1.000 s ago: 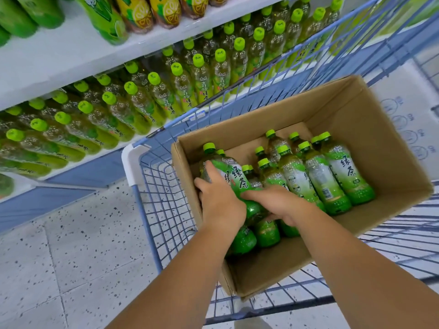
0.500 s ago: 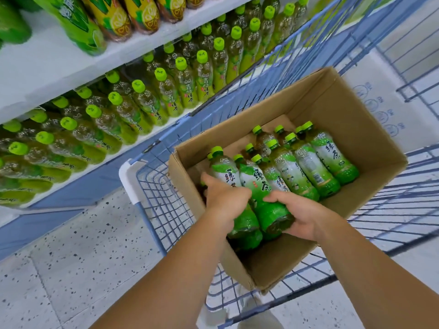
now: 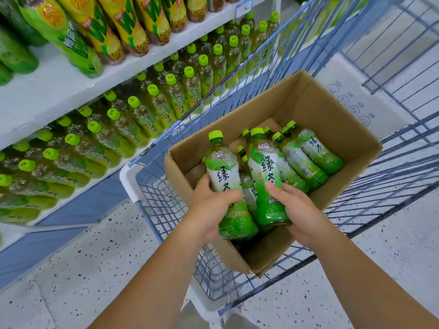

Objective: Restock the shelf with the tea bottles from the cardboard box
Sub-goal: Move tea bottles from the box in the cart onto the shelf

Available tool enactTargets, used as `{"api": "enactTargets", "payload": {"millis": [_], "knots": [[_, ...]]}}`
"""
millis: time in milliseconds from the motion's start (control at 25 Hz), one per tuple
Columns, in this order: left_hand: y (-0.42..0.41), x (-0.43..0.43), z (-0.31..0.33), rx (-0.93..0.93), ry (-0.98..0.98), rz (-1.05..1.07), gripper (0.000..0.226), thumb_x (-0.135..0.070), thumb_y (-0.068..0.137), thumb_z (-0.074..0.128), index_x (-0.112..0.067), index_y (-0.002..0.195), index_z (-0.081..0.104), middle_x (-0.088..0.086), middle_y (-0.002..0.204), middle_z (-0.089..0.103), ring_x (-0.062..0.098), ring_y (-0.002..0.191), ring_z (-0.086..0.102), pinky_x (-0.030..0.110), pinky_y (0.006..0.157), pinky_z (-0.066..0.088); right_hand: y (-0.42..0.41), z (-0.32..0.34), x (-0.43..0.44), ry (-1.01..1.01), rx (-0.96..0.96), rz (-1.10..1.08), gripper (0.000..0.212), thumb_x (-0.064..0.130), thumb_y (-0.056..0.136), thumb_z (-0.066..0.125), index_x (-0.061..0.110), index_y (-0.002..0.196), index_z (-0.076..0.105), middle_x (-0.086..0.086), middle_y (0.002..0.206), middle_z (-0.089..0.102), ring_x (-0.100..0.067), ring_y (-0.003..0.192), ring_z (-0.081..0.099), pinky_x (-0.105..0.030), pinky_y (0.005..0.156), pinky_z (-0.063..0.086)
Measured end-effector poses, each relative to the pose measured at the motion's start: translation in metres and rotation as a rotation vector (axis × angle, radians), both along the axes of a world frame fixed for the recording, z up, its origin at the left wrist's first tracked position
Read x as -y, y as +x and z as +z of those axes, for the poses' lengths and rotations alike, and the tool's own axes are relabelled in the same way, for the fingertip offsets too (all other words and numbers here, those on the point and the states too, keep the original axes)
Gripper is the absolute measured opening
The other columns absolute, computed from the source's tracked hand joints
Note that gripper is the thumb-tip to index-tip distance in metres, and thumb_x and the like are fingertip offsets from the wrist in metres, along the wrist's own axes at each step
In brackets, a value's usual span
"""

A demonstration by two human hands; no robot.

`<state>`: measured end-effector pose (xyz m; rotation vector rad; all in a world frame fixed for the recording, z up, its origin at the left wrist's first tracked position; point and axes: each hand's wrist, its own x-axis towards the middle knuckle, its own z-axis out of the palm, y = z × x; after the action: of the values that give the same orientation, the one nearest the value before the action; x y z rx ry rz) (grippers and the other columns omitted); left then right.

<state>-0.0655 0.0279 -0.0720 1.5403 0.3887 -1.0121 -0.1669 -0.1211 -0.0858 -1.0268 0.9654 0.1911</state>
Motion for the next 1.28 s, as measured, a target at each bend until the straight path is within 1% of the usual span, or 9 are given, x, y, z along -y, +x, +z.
{"api": "enactTargets", "payload": {"millis": [80, 280, 440, 560, 720, 880, 1000, 1120, 1280], "knots": [[0.002, -0.010, 0.002, 0.054, -0.025, -0.007, 0.052, 0.005, 0.074, 0.075, -0.021, 0.117, 0.060, 0.008, 0.099, 0.076, 0.028, 0.088, 0.074, 0.047, 0.072, 0.062, 0.000, 0.009, -0.001, -0.021, 0.084, -0.008, 0.020, 0.023, 0.095, 0.062, 0.019, 0.115, 0.066, -0.004, 0.112, 0.075, -0.024, 0.107, 0.070, -0.046, 0.097, 0.052], [0.019, -0.045, 0.024, 0.250, -0.038, -0.031, 0.044, 0.004, 0.079, 0.072, -0.022, 0.113, 0.062, 0.003, 0.094, 0.076, 0.025, 0.086, 0.074, 0.036, 0.064, 0.060, 0.022, 0.032, -0.019, -0.160, 0.172, 0.058, 0.025, 0.013, 0.092, 0.064, 0.018, 0.116, 0.066, -0.009, 0.110, 0.074, -0.031, 0.104, 0.070, -0.053, 0.092, 0.055], [0.050, -0.088, 0.045, 0.376, -0.046, 0.016, 0.037, -0.001, 0.079, 0.074, -0.022, 0.107, 0.062, 0.002, 0.087, 0.073, 0.024, 0.079, 0.071, 0.041, 0.067, 0.057, 0.068, 0.055, -0.052, -0.251, 0.252, 0.112, 0.019, 0.019, 0.090, 0.067, 0.025, 0.108, 0.067, -0.005, 0.097, 0.074, -0.027, 0.090, 0.071, -0.049, 0.076, 0.060], [0.081, -0.136, 0.062, 0.466, -0.030, 0.097, 0.038, -0.001, 0.079, 0.074, -0.026, 0.105, 0.061, -0.006, 0.082, 0.070, 0.010, 0.070, 0.067, 0.027, 0.056, 0.051, 0.116, 0.075, -0.095, -0.303, 0.330, 0.174, 0.022, 0.024, 0.085, 0.074, 0.022, 0.105, 0.066, -0.001, 0.087, 0.075, -0.018, 0.075, 0.073, -0.037, 0.059, 0.059], [0.136, -0.213, 0.082, 0.560, 0.000, 0.195, 0.039, -0.005, 0.077, 0.076, -0.025, 0.108, 0.063, -0.001, 0.095, 0.074, 0.017, 0.084, 0.071, 0.036, 0.069, 0.058, 0.180, 0.095, -0.163, -0.399, 0.365, 0.242, 0.040, 0.039, 0.072, 0.083, 0.024, 0.105, 0.067, -0.003, 0.094, 0.075, -0.025, 0.084, 0.074, -0.045, 0.073, 0.060], [0.194, -0.294, 0.097, 0.655, 0.033, 0.215, 0.039, -0.008, 0.074, 0.080, -0.028, 0.103, 0.063, -0.008, 0.090, 0.073, 0.010, 0.081, 0.071, 0.026, 0.064, 0.055, 0.240, 0.107, -0.232, -0.498, 0.417, 0.236, 0.023, 0.025, 0.081, 0.079, 0.025, 0.101, 0.068, 0.006, 0.086, 0.076, -0.013, 0.075, 0.074, -0.028, 0.059, 0.059], [0.236, -0.341, 0.096, 0.740, 0.038, 0.212, 0.042, -0.006, 0.072, 0.081, -0.030, 0.101, 0.062, -0.010, 0.089, 0.073, 0.006, 0.079, 0.071, 0.025, 0.064, 0.058, 0.286, 0.105, -0.276, -0.537, 0.434, 0.227, 0.019, 0.026, 0.080, 0.080, 0.025, 0.097, 0.073, -0.001, 0.090, 0.077, -0.020, 0.079, 0.075, -0.035, 0.066, 0.060], [0.266, -0.361, 0.087, 0.803, 0.033, 0.197, 0.047, -0.005, 0.074, 0.081, -0.031, 0.107, 0.061, -0.014, 0.095, 0.074, 0.000, 0.081, 0.070, 0.021, 0.068, 0.059, 0.325, 0.090, -0.298, -0.517, 0.470, 0.232, 0.013, 0.029, 0.083, 0.076, 0.031, 0.096, 0.074, 0.004, 0.092, 0.078, -0.018, 0.084, 0.075, -0.039, 0.072, 0.060], [0.304, -0.353, 0.059, 0.906, 0.003, 0.182, 0.050, -0.007, 0.072, 0.082, -0.031, 0.110, 0.061, -0.015, 0.097, 0.074, 0.000, 0.085, 0.071, 0.021, 0.071, 0.059, 0.371, 0.057, -0.309, -0.522, 0.570, 0.276, 0.024, 0.027, 0.087, 0.073, 0.028, 0.110, 0.068, 0.009, 0.100, 0.076, -0.010, 0.090, 0.074, -0.038, 0.078, 0.060]]}}
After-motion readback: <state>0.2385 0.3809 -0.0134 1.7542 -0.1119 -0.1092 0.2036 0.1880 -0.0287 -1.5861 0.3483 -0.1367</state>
